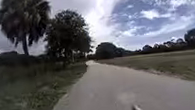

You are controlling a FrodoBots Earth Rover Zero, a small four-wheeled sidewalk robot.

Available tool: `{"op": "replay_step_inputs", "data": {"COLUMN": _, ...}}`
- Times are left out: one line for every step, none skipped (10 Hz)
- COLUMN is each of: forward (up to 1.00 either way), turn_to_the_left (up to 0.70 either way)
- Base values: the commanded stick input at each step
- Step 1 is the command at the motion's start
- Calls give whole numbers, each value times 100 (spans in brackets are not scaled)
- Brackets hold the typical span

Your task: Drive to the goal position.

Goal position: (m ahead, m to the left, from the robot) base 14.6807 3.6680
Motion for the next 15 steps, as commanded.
{"op": "replay_step_inputs", "data": {"forward": 70, "turn_to_the_left": 0}}
{"op": "replay_step_inputs", "data": {"forward": 70, "turn_to_the_left": 0}}
{"op": "replay_step_inputs", "data": {"forward": 70, "turn_to_the_left": 0}}
{"op": "replay_step_inputs", "data": {"forward": 70, "turn_to_the_left": 0}}
{"op": "replay_step_inputs", "data": {"forward": 70, "turn_to_the_left": 0}}
{"op": "replay_step_inputs", "data": {"forward": 70, "turn_to_the_left": 0}}
{"op": "replay_step_inputs", "data": {"forward": 70, "turn_to_the_left": 0}}
{"op": "replay_step_inputs", "data": {"forward": 70, "turn_to_the_left": 0}}
{"op": "replay_step_inputs", "data": {"forward": 70, "turn_to_the_left": 0}}
{"op": "replay_step_inputs", "data": {"forward": 70, "turn_to_the_left": 0}}
{"op": "replay_step_inputs", "data": {"forward": 70, "turn_to_the_left": 0}}
{"op": "replay_step_inputs", "data": {"forward": 70, "turn_to_the_left": 0}}
{"op": "replay_step_inputs", "data": {"forward": 70, "turn_to_the_left": 0}}
{"op": "replay_step_inputs", "data": {"forward": 70, "turn_to_the_left": 0}}
{"op": "replay_step_inputs", "data": {"forward": 70, "turn_to_the_left": 0}}
